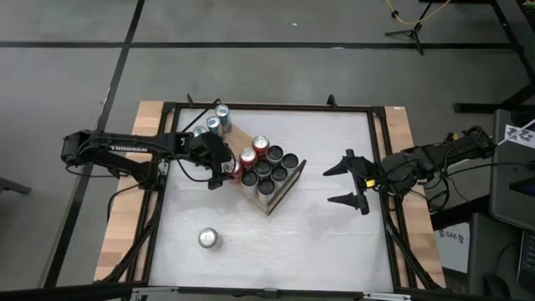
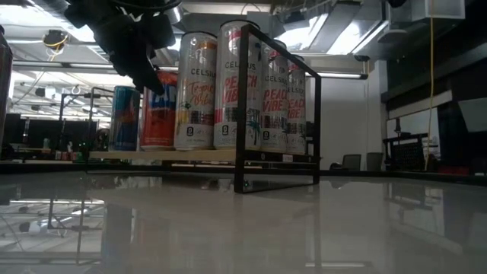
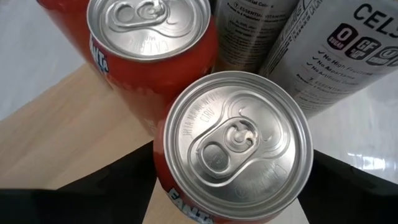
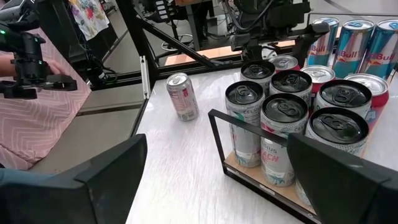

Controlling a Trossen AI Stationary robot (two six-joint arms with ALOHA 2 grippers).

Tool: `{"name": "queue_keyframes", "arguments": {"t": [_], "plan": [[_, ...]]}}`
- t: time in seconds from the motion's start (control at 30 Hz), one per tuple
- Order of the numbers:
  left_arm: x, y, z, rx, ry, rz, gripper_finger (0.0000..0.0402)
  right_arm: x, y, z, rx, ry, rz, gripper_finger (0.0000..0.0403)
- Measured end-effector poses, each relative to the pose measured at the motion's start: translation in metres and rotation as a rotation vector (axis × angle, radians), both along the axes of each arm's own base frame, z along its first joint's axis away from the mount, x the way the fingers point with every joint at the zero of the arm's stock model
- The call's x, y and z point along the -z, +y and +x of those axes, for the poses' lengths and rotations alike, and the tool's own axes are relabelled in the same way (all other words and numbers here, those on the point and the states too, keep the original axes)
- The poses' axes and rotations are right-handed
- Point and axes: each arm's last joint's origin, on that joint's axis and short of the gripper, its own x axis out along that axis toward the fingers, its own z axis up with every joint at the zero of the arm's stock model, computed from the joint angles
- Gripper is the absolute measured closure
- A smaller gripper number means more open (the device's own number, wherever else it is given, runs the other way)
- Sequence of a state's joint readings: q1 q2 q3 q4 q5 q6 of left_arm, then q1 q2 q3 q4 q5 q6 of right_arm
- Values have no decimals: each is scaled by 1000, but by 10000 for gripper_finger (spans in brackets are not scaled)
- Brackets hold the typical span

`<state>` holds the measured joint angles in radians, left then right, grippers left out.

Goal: Place canned beverage on shelf
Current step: Put the red soda can on the shelf aligned with the other red soda cans

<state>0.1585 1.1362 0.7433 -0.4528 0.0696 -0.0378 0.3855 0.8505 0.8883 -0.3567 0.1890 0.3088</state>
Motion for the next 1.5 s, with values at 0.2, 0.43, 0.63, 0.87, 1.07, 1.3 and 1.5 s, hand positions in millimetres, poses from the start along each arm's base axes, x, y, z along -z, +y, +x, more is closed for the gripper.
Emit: {"name": "queue_keyframes", "arguments": {"t": [0.2,0.43,0.63,0.87,1.07,1.3,1.5], "plan": [[0,0,0,-10,3,-8,76,0,0,0,0,0,0,22],[0,0,0,-11,4,-9,76,0,0,0,0,0,0,22],[1,0,0,-13,5,-8,75,0,0,0,0,0,0,22],[1,0,0,-20,6,-9,75,0,0,0,0,0,0,22],[1,0,0,-35,7,-19,75,0,0,0,0,-1,0,22],[1,0,0,-35,7,-21,75,0,0,0,0,-1,0,22],[1,0,0,-39,8,-17,75,0,0,0,0,1,-1,22]]}}
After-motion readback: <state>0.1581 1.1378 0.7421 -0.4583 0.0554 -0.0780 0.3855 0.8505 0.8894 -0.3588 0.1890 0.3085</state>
